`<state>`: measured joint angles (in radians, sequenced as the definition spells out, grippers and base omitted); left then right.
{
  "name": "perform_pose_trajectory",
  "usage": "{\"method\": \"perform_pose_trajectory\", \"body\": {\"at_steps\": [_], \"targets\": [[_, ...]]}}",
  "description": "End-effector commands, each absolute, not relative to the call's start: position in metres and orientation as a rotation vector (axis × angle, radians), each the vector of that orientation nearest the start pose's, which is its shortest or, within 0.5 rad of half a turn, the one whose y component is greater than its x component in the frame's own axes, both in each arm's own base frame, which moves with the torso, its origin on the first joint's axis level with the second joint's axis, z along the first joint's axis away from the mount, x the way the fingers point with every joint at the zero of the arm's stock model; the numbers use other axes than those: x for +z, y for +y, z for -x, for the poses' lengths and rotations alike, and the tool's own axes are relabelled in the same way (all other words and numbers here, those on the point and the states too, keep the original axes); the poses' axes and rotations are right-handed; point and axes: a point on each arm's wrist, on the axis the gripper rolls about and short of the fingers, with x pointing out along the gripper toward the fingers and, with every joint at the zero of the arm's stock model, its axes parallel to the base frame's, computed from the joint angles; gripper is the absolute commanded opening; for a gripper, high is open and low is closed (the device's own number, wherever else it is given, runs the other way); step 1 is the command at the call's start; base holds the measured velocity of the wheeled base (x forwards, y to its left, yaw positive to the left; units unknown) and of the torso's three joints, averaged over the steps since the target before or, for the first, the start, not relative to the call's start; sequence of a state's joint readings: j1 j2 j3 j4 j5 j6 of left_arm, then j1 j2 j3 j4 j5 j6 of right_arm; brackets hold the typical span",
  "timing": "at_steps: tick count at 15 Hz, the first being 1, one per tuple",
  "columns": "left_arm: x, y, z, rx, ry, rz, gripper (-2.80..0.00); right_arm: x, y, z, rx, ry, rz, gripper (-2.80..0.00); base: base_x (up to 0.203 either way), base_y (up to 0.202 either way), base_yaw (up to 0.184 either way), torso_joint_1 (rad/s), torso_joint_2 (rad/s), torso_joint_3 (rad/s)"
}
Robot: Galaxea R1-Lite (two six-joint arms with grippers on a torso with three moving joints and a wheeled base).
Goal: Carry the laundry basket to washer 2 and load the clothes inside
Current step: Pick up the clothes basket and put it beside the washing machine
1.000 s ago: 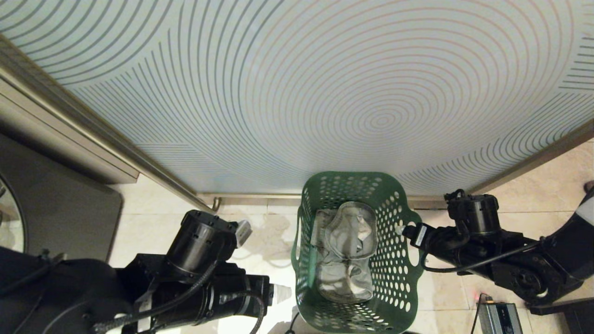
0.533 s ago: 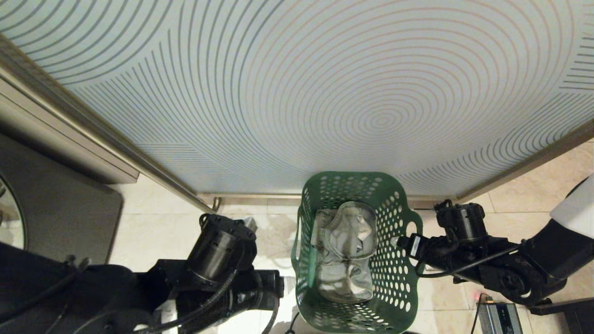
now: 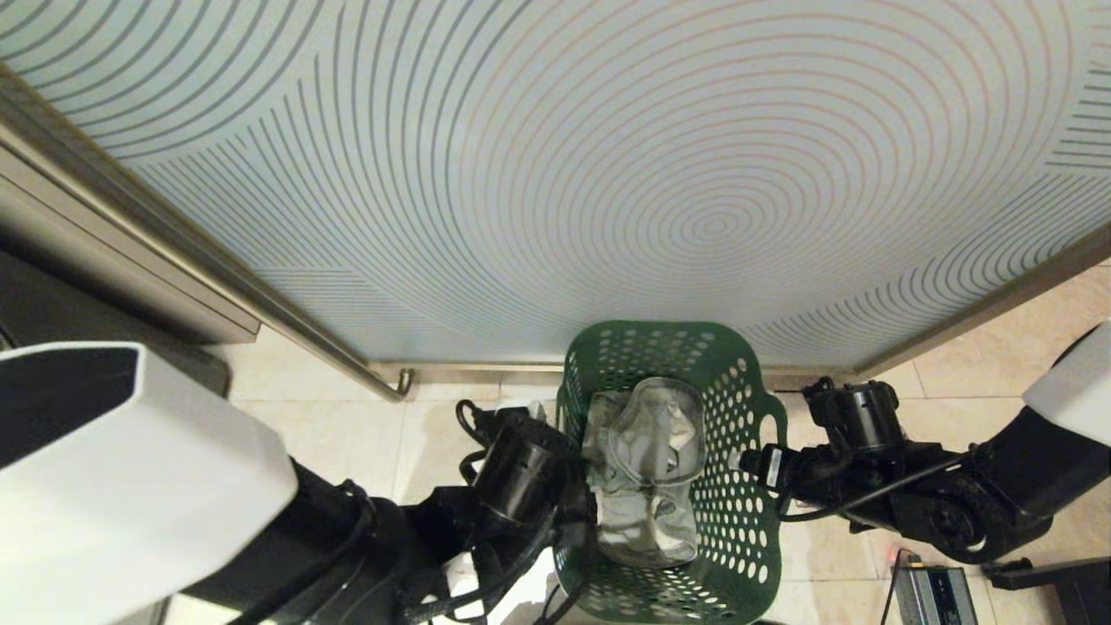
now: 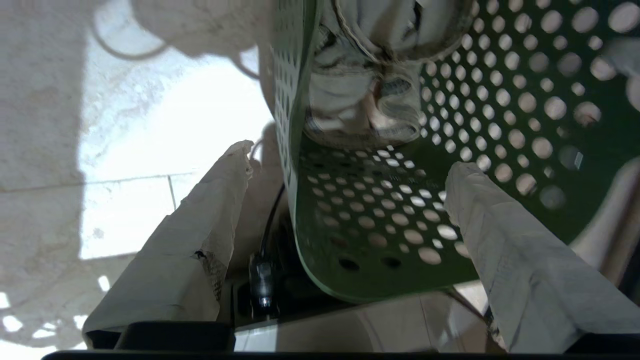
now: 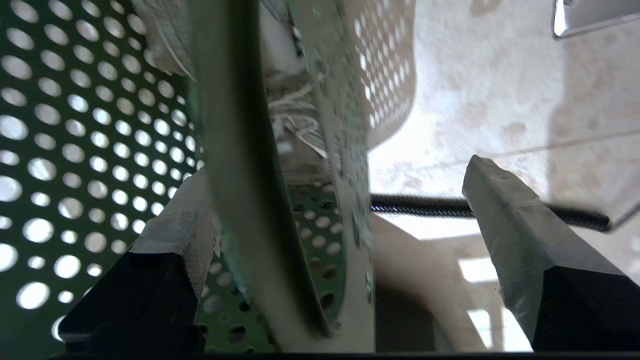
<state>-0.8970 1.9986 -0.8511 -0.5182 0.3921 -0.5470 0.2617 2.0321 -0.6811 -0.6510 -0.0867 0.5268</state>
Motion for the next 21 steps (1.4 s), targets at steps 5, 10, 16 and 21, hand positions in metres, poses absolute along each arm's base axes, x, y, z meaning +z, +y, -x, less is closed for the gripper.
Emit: {"method": "perform_pose_trajectory", "body": {"at_steps": [5,10,16,21], "targets": [[0.068,-0.290,-0.247,-0.310,0.517,0.056,0.00,0.055,0.083,-0.311,-0.003,0.712,-0.360,0.00,0.000,0.000,0.000,0.000,0.00,0.000],[0.078,-0.288,-0.247,-0.286,0.469,0.028,0.00,0.056,0.082,-0.307,-0.007,0.718,-0.359,0.00,0.000,0.000,0.000,0.000,0.00,0.000],[0.096,-0.280,-0.249,-0.274,0.429,0.012,0.00,0.054,0.082,-0.304,-0.008,0.727,-0.356,0.00,0.000,0.000,0.000,0.000,0.00,0.000],[0.067,-0.268,-0.274,-0.209,0.464,-0.051,0.00,0.080,0.088,-0.329,0.023,0.608,-0.383,0.00,0.000,0.000,0.000,0.000,0.00,0.000]]}}
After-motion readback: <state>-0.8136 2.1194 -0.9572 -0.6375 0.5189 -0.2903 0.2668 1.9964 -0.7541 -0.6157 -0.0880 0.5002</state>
